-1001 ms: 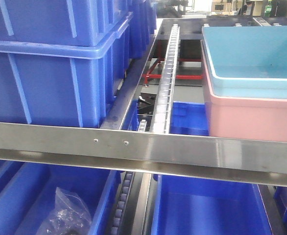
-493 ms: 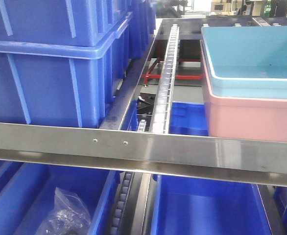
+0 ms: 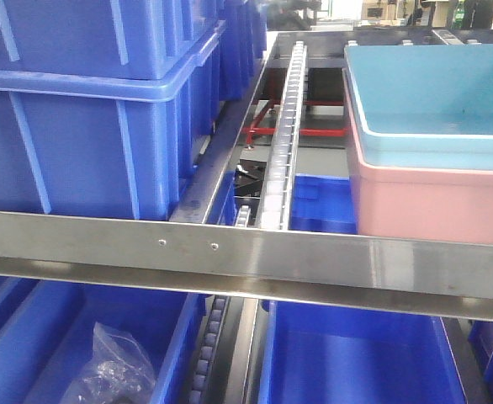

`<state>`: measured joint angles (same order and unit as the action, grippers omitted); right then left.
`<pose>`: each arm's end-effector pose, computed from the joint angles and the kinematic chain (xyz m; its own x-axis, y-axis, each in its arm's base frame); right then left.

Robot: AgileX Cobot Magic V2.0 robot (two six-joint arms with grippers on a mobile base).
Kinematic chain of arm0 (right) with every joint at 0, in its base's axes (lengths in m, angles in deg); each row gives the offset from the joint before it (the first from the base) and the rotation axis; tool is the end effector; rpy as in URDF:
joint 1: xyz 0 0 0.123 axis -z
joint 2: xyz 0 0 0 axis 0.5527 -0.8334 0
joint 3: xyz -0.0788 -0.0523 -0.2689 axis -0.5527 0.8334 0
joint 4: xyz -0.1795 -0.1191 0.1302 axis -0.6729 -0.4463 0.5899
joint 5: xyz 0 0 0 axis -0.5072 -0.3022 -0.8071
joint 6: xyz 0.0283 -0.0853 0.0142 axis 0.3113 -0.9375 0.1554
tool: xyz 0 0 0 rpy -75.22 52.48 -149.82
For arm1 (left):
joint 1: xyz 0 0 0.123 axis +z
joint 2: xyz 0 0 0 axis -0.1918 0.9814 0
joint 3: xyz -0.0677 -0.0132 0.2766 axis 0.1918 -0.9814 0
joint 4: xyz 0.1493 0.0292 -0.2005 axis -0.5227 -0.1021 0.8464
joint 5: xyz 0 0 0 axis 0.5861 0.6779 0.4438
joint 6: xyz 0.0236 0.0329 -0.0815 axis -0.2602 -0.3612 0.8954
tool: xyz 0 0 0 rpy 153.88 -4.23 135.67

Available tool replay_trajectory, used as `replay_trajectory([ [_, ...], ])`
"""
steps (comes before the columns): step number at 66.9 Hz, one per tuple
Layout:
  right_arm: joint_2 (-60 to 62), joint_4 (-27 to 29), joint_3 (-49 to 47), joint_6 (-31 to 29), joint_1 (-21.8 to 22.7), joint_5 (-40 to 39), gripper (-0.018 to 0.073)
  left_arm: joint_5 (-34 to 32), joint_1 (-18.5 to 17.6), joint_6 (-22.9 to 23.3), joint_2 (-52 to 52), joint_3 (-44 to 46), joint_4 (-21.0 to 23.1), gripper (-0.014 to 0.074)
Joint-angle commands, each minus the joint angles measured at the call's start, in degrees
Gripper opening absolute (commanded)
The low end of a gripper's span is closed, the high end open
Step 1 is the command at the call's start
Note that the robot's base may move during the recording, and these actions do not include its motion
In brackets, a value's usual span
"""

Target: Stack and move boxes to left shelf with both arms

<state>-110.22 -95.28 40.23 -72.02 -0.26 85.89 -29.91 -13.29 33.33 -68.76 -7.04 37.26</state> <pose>0.0991 0.0632 0.2667 -0.3702 -0.0417 -0.9280 -0.4780 0.8652 0.1518 0.0546 -0.0065 0.2166 0.1894 -0.1699 -0.9671 0.1185 0.9817 -0.1492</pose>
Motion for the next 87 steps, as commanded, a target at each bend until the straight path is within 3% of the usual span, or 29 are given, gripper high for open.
replay_trajectory([
  [1, 0.0, -0.7, -1.6, -0.5, 0.0, -4.3, 0.0049, -4.8, -0.5, -15.7, -0.7, 0.6, 14.8, -0.0001],
  [3, 0.0, -0.7, -1.6, -0.5, 0.0, -4.3, 0.0049, -4.8, -0.5, -20.0, -0.7, 0.6, 18.2, -0.0001],
  [6, 0.0, -0.7, -1.6, -0.5, 0.0, -4.3, 0.0049, -3.9, -0.5, -22.9, -0.7, 0.6, 20.6, -0.0001],
  [20, 0.0, -0.7, -1.6, -0.5, 0.0, -4.3, 0.0049, 2.5, -0.5, -23.5, -1.1, 0.2, 21.7, -0.0001],
  [29, 0.0, -0.7, -1.6, -0.5, 0.0, -4.3, 0.0049, 4.2, -0.5, -28.3, -1.1, 0.2, 28.6, -0.0001],
  [87, 1.9, -1.2, 0.6, -0.5, 1.2, -4.7, 0.0049, 3.8, -0.4, -28.0, -1.1, 0.2, 28.9, -0.0002],
])
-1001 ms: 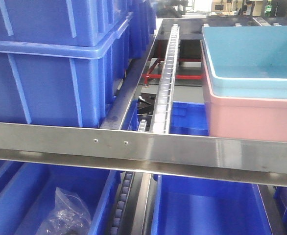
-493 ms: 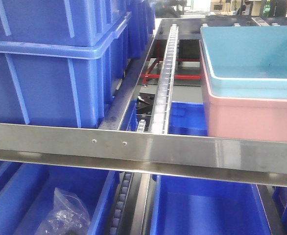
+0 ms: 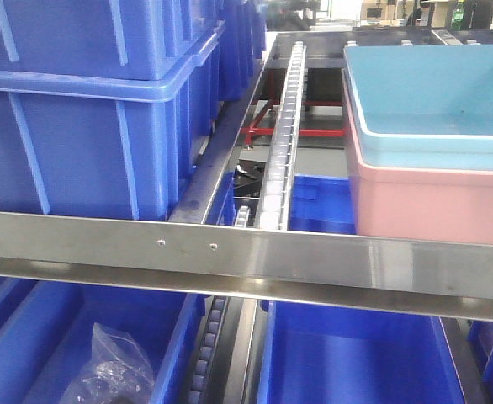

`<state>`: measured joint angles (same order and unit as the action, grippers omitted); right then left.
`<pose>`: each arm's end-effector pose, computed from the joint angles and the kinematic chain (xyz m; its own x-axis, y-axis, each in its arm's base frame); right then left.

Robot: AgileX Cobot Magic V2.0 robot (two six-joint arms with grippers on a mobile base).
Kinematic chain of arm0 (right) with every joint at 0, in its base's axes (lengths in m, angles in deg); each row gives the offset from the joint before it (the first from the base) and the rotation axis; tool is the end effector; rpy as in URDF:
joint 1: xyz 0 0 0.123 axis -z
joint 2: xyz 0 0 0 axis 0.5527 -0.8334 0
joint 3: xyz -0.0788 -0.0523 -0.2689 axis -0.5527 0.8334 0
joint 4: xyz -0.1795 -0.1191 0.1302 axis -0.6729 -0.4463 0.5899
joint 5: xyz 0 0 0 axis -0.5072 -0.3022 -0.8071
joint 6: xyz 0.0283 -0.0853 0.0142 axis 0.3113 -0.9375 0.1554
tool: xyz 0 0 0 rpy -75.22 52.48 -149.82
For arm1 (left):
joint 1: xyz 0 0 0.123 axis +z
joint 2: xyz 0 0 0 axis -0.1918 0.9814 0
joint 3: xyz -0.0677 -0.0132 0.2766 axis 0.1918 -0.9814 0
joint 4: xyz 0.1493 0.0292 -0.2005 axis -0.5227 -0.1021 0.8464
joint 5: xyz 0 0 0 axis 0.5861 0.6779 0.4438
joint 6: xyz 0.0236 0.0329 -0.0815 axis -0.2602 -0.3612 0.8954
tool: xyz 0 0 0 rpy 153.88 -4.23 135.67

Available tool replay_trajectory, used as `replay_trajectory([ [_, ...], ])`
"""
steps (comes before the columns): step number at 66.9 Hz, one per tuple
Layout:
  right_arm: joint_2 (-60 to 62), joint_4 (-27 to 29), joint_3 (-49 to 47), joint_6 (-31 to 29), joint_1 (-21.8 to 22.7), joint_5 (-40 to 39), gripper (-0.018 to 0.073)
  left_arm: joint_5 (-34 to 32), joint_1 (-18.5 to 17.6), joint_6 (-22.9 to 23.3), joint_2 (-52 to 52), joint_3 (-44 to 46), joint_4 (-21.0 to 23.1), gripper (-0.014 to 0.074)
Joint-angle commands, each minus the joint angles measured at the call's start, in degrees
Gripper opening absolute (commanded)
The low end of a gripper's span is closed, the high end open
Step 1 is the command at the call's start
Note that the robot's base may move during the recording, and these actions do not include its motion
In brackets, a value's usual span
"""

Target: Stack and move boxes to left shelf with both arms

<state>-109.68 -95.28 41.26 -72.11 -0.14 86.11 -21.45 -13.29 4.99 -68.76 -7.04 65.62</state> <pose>0.0974 0.0617 0.2614 -0.3791 -0.0485 -0.9241 -0.4748 0.8673 0.1493 0.0566 -0.0022 0.2040 0.0610 -0.1621 -0.9849 0.0493 0.9860 -0.1592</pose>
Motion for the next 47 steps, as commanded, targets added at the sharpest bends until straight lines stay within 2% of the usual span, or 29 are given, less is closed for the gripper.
replay_trajectory([
  [1, 1.8, -1.3, -0.1, -0.4, 1.6, -4.9, 0.0049, -4.7, -0.4, 0.3, -1.1, 0.2, 0.5, -0.0001],
  [8, 7.4, -1.5, 3.4, -0.4, 7.9, -5.0, 0.0049, -4.7, -0.4, 0.3, -1.1, 0.2, 0.5, -0.0002],
  [20, 22.9, -1.5, 12.6, -0.4, 23.6, -9.7, 0.0049, -4.7, -0.4, 0.3, -1.1, 0.2, 0.5, -0.0002],
  [26, 29.4, -1.5, 17.1, -0.4, 29.6, -12.8, 0.0049, -4.7, -0.4, 0.3, -1.1, 0.2, 0.5, -0.0002],
  [38, 33.0, -1.8, 19.5, -0.4, 36.6, -15.3, 0.0049, -4.7, -0.4, 0.3, -1.0, 0.2, 0.5, -0.0002],
  [47, 33.0, -1.8, 19.5, -0.4, 38.2, -15.8, 0.0049, -4.7, -0.4, 0.3, -1.0, 0.2, 0.5, -0.0002],
])
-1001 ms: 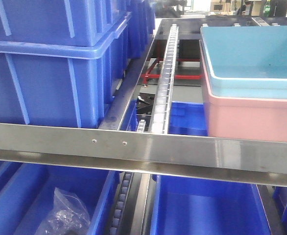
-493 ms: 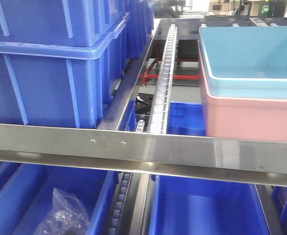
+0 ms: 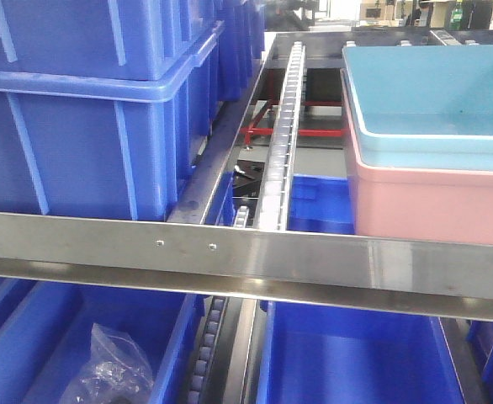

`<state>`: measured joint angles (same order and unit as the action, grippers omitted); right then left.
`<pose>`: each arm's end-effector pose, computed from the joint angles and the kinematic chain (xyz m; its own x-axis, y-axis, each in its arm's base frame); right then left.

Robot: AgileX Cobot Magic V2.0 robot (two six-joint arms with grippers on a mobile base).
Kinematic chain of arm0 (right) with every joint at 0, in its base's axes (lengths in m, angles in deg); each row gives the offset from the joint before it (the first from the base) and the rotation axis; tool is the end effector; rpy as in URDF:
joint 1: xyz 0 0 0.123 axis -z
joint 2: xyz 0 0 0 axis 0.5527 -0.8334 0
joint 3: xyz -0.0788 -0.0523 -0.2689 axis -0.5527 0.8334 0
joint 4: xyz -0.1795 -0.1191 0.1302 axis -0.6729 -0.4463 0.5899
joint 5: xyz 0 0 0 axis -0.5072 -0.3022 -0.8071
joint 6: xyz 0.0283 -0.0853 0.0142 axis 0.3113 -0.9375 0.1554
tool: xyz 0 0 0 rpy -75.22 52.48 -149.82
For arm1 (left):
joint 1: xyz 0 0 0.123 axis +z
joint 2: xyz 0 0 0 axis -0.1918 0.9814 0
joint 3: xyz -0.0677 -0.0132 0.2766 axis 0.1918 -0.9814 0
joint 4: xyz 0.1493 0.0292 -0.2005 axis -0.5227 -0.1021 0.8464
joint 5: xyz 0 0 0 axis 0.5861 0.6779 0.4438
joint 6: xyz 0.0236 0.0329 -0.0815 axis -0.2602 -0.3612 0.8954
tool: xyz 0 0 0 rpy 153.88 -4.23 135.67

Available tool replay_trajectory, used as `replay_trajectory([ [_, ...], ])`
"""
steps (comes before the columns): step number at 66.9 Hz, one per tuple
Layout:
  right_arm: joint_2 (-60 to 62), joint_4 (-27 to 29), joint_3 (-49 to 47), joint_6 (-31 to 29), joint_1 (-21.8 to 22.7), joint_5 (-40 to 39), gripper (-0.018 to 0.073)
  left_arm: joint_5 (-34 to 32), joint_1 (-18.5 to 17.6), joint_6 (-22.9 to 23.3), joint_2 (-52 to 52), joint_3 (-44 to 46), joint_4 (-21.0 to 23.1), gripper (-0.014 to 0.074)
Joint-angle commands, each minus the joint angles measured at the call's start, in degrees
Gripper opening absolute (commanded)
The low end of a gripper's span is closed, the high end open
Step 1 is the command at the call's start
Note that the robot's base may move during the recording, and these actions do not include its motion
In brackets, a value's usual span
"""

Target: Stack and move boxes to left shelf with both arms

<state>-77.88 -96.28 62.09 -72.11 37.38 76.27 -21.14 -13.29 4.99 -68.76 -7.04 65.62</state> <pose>0.0567 -0.0048 0.1981 0.0139 0.1492 -0.9887 0.0747 0.9859 0.1498 0.0566 -0.0023 0.2035 0.0556 -0.1619 -0.9852 0.0493 0.9860 -0.1592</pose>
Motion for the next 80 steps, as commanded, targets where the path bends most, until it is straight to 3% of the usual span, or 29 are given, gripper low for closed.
replay_trajectory([
  [1, 1.2, -0.8, -1.3, -0.4, 0.6, -6.0, 0.0049, -5.0, -0.4, 0.3, -1.0, 0.2, 0.5, -0.0002],
  [34, 1.1, -1.2, -1.3, -1.2, 0.6, -10.1, 0.0049, -5.0, -0.4, 0.3, -1.0, 0.2, 0.5, -0.0002],
  [41, 1.1, 1.8, -1.3, -2.4, 0.6, -10.1, 0.0049, -5.0, -0.4, 0.3, -1.0, 0.2, 0.5, -0.0002],
  [51, 1.1, 10.8, -1.3, -11.2, 0.6, -10.1, 0.0049, -5.0, -0.4, 0.3, -1.0, 0.2, 0.5, -0.0002],
  [80, 1.2, 11.0, -1.3, -11.7, 0.6, -10.0, 0.0049, -5.0, -0.4, 0.3, -1.0, 0.2, 0.5, -0.0002],
])
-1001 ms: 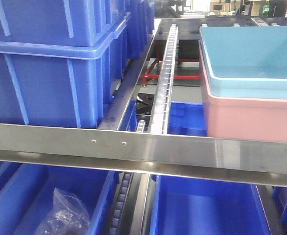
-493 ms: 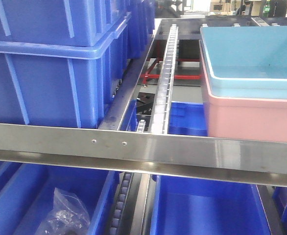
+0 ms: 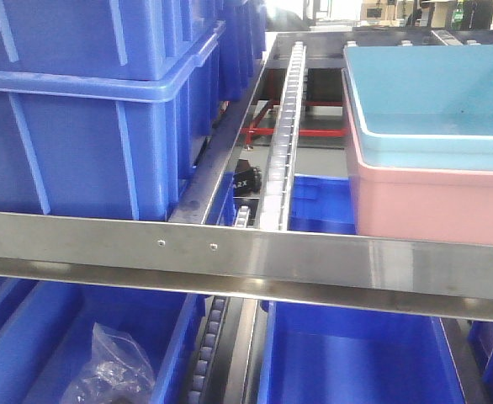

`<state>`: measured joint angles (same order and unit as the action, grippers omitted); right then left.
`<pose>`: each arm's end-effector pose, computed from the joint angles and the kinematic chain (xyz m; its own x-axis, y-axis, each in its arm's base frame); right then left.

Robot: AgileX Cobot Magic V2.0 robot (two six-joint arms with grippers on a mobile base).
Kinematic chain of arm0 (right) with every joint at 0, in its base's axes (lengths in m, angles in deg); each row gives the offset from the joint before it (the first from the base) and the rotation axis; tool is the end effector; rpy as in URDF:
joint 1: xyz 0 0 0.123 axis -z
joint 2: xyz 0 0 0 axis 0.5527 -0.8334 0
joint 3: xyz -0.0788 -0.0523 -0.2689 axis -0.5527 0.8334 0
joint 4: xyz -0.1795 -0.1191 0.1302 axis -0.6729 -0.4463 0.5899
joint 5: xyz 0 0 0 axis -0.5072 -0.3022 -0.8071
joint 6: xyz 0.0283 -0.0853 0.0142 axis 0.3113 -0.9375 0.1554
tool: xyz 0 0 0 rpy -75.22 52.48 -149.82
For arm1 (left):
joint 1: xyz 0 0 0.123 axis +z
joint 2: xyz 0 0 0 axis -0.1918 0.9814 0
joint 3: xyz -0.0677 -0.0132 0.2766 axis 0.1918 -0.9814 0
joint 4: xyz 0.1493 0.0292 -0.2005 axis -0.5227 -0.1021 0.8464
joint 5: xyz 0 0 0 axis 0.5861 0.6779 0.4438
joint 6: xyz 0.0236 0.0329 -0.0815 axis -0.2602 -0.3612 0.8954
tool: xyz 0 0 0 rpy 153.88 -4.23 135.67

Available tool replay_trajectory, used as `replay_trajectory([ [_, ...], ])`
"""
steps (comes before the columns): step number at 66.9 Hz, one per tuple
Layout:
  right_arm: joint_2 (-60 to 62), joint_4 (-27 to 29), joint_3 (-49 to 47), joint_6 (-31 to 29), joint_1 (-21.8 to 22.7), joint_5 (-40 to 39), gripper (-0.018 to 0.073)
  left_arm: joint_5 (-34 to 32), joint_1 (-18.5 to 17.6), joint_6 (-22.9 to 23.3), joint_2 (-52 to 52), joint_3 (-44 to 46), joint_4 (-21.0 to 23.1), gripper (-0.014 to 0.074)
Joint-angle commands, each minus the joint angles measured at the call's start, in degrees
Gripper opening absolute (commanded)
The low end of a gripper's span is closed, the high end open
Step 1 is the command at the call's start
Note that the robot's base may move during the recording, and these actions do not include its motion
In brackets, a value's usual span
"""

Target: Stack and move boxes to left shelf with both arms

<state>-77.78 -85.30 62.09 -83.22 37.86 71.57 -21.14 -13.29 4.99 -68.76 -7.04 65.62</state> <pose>0.0563 -0.0044 0.2055 0.0956 0.1404 -0.9855 0.0628 0.9872 0.1468 0.0566 -0.0023 0.2035 0.0556 -0.1619 -0.9852 0.0493 0.9860 -0.1592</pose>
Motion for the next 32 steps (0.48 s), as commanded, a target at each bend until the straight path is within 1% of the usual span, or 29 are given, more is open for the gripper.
replay_trajectory([
  [1, 1.1, 0.1, -1.3, -0.6, 0.2, -5.3, 0.0049, -5.0, -0.4, 0.3, -1.0, 0.2, 0.5, -0.0002],
  [32, 1.1, 0.1, -1.3, -0.6, 0.2, -5.3, 0.0049, -5.0, -0.4, 0.3, -1.0, 0.2, 0.5, -0.0002],
])
